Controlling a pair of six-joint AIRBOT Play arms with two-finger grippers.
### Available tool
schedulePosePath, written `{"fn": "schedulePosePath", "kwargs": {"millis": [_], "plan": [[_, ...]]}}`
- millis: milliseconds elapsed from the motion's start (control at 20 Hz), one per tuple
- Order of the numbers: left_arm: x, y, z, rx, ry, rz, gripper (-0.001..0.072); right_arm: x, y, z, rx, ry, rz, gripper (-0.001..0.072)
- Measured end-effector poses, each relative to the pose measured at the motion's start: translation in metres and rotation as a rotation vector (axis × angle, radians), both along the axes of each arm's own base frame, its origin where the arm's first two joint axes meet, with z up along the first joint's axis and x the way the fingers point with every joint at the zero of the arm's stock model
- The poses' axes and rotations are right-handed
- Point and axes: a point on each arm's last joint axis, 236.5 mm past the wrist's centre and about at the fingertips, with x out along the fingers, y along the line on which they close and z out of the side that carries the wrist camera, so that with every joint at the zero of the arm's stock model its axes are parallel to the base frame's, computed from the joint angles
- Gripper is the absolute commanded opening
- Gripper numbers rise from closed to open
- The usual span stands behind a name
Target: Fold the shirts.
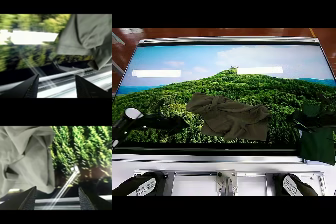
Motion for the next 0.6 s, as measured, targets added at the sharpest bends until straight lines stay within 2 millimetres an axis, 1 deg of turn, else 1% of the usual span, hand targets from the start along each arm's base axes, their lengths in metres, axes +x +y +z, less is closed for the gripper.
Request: {"fn": "schedulePosePath", "kwargs": {"millis": [150,250,350,600], "plan": [[0.003,-0.025,-0.022,-0.012,-0.001,0.018,0.0549,-0.003,0.009,-0.012,0.061,0.052,0.003,0.0631],[0.011,-0.033,-0.031,-0.017,-0.009,0.046,0.0536,-0.007,0.021,-0.02,0.099,0.097,0.037,0.0632],[0.029,-0.034,-0.033,-0.012,-0.052,0.099,0.0535,-0.007,0.033,-0.028,0.118,0.126,0.078,0.0631],[0.08,-0.031,-0.025,0.005,-0.158,0.183,0.0536,-0.009,0.065,-0.05,0.163,0.202,0.169,0.0632]]}}
